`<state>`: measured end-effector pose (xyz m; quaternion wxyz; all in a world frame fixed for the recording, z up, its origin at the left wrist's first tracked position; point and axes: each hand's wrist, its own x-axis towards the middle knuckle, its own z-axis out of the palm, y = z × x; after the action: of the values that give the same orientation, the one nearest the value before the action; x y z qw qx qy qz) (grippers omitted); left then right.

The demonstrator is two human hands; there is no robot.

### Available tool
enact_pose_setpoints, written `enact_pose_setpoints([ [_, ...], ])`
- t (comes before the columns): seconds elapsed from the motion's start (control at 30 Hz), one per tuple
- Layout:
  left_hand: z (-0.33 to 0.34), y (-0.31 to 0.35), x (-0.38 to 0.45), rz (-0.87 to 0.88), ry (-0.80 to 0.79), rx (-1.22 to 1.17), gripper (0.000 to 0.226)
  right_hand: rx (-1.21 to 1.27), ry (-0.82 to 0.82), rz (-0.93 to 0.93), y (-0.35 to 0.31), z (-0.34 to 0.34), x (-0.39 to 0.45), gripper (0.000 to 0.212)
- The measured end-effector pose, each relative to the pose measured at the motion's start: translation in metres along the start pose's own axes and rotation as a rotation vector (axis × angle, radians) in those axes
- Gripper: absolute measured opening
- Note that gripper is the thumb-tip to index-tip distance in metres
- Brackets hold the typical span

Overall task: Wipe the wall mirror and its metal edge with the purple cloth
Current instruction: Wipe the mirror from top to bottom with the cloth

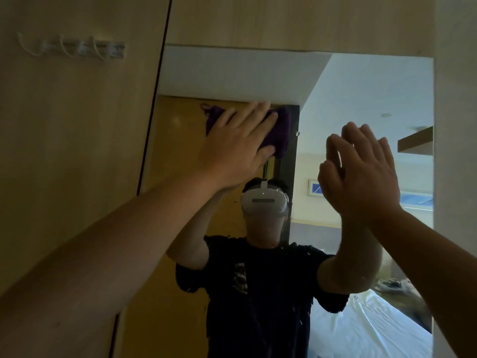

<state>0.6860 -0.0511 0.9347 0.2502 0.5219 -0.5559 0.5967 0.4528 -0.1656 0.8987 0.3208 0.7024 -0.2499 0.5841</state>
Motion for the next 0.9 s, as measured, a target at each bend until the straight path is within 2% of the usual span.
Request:
enact_pose_setpoints([
  [0.27, 0.028, 0.067, -0.182, 0.049, -0.080, -0.012, 0.064, 0.011, 0.013, -0.009, -0.002, -0.002, -0.001, 0.047],
  [0.47, 0.029, 0.079, -0.209, 0.054, -0.069, 0.005, 0.059, 0.074, -0.008, 0.011, 0.003, -0.014, -0.004, 0.051],
  [0.7, 0.027, 0.061, -0.163, 0.083, 0.152, -0.100, 0.043, -0.131, -0.114, 0.053, 0.044, -0.029, -0.027, 0.056],
  [0.83, 0.013, 0.031, -0.051, 0.021, 0.291, -0.076, 0.045, -0.153, -0.085, 0.059, 0.049, -0.022, -0.028, 0.056],
  [0.9, 0.001, 0.018, 0.014, -0.016, 0.303, -0.031, 0.046, -0.144, -0.054, 0.045, 0.052, -0.020, -0.028, 0.054],
])
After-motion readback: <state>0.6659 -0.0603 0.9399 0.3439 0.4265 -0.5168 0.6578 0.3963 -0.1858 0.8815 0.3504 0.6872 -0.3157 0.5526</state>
